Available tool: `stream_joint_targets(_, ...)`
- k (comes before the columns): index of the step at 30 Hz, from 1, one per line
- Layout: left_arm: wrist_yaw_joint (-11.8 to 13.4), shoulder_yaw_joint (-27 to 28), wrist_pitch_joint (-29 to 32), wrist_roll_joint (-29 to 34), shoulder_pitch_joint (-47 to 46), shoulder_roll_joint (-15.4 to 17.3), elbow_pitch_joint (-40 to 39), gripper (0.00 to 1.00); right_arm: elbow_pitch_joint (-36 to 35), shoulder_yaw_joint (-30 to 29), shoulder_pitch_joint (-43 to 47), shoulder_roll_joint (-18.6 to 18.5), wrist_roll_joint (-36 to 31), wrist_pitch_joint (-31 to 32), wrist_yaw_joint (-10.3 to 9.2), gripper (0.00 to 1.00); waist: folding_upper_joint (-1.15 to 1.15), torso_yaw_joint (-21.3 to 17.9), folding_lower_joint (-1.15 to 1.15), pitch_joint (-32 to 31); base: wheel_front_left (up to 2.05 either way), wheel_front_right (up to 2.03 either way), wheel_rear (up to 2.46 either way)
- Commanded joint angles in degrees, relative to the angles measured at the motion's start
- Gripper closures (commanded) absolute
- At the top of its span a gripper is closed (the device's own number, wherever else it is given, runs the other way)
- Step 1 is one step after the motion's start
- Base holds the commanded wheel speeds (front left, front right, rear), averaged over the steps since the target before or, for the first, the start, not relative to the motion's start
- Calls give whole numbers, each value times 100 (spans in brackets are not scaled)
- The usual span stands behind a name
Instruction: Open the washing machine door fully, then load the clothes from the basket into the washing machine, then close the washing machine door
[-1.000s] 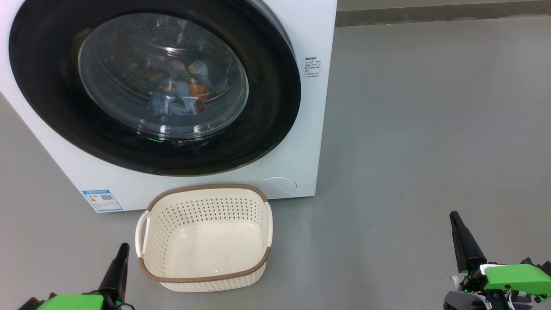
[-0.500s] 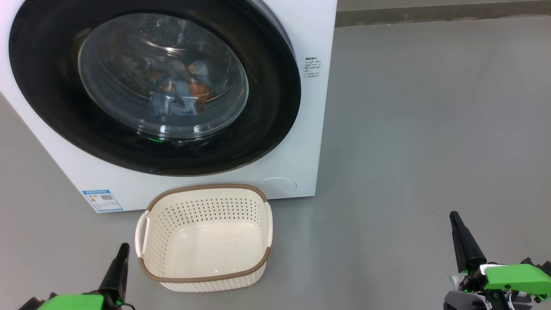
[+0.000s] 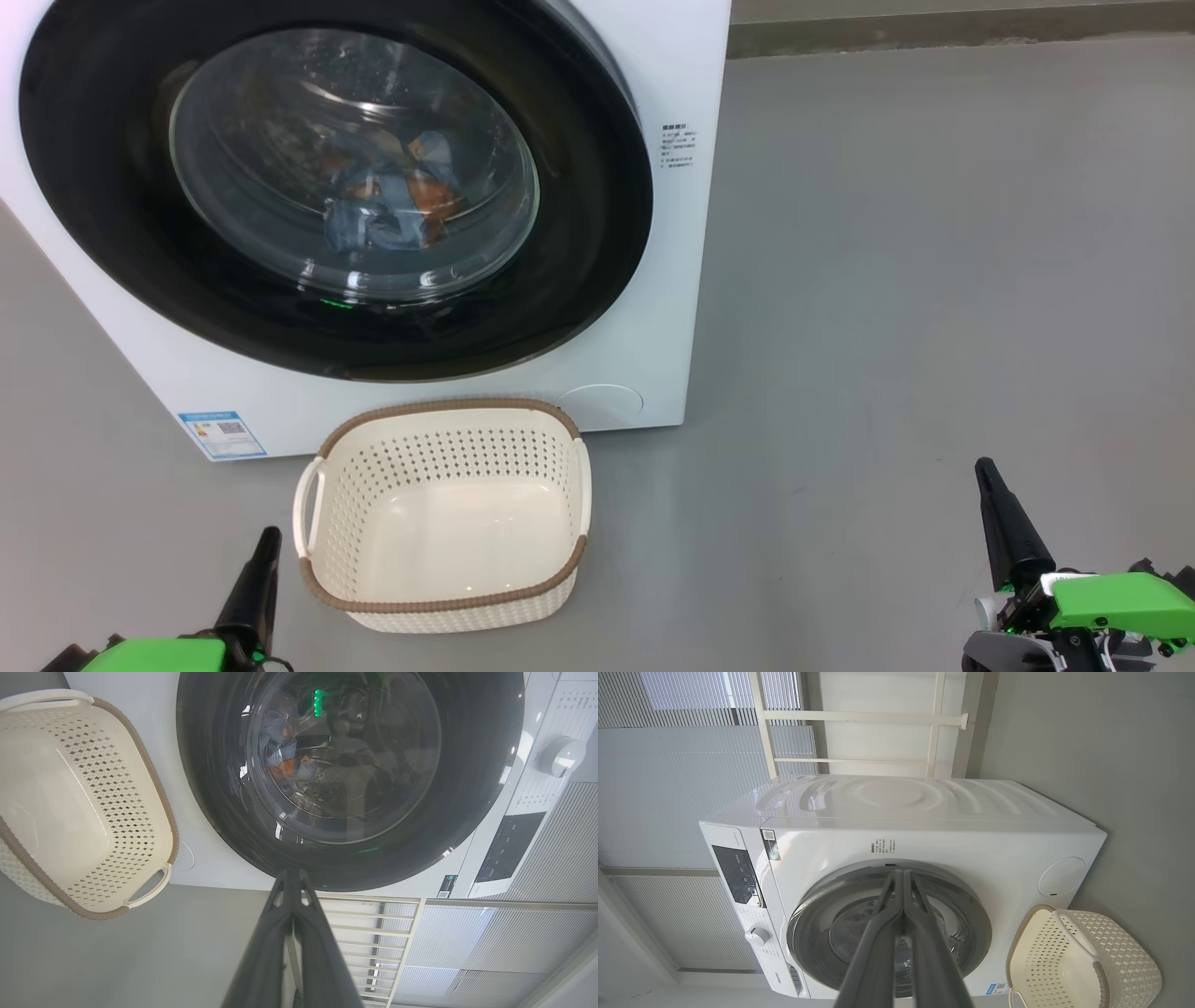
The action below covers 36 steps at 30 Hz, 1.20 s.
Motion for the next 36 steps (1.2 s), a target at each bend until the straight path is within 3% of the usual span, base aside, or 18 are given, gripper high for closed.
stream_joint_targets(1,-15,202,27,-19,-238,71,-166,100,-176,124,-49,-15,18,49,10,100,0,0,0,0,0,0,0)
stream_joint_targets(36,-15,213,35,-10,-239,63,-166,100,-176,123,-49,-15,18,49,10,100,0,0,0,0,0,0,0)
